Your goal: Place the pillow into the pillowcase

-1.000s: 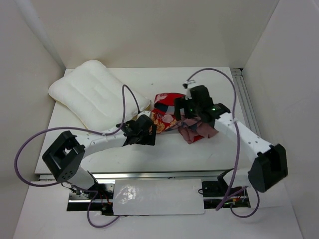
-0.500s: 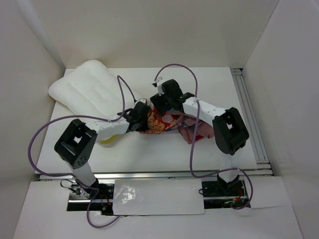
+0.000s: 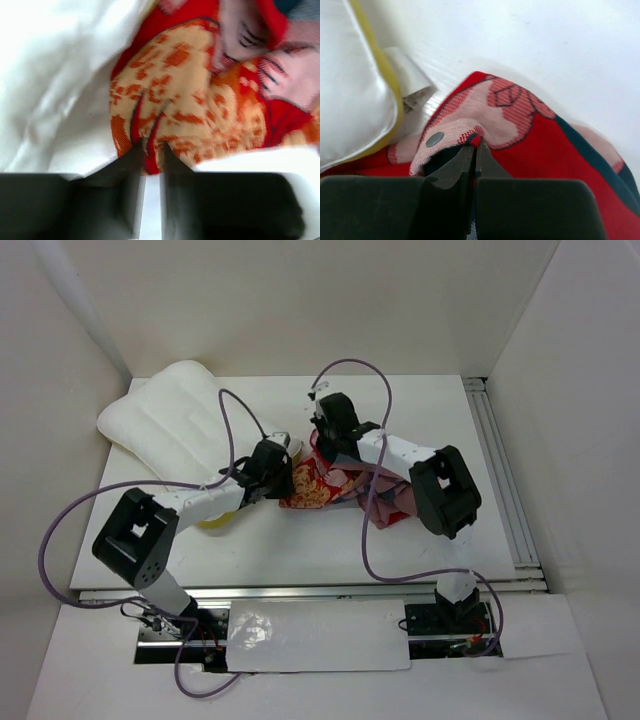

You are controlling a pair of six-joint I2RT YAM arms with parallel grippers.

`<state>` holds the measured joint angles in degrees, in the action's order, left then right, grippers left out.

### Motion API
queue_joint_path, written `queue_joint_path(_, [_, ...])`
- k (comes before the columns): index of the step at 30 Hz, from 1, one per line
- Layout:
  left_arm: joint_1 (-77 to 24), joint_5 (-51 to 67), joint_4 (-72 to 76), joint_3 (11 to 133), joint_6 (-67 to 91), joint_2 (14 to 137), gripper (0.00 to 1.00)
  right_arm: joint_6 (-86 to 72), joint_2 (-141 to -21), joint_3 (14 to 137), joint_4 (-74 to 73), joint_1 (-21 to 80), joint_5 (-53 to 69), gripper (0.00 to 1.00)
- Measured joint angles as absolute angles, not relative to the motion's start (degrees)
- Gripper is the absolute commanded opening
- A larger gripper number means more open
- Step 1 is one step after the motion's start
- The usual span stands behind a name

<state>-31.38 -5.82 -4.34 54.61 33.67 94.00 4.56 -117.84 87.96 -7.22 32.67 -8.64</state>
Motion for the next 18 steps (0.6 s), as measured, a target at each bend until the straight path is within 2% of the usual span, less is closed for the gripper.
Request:
queue_joint_path(2, [-32.34, -5.72, -4.32, 53.93, 32.53, 92.05, 0.61, 3.03, -116.14, 85.78, -5.41, 32.05, -9.72, 0.0])
queue_joint_path(3, [-33.08, -5.96, -4.29, 53.47, 31.75, 91.18, 0.78, 2.2, -114.61, 84.27, -4.97, 31.62, -10.09, 0.0])
queue_joint_path(5, [-35.07, -6.68, -4.43, 52.53, 30.72, 89.76, 0.83, 0.49, -111.18, 81.12, -4.19, 30.33, -10.48, 0.0])
queue_joint_path(14, [-38.09, -8.29, -7.42, 52.62, 30.48, 95.11, 0.86, -3.57, -90.67, 73.78, -3.09, 23.11, -9.13, 0.0])
queue_joint_path(18, [-37.69, -9.28, -8.01, 56.07, 31.68, 98.78, 0.77, -3.64, -85.25, 72.6, -2.68, 22.5, -7.7, 0.0])
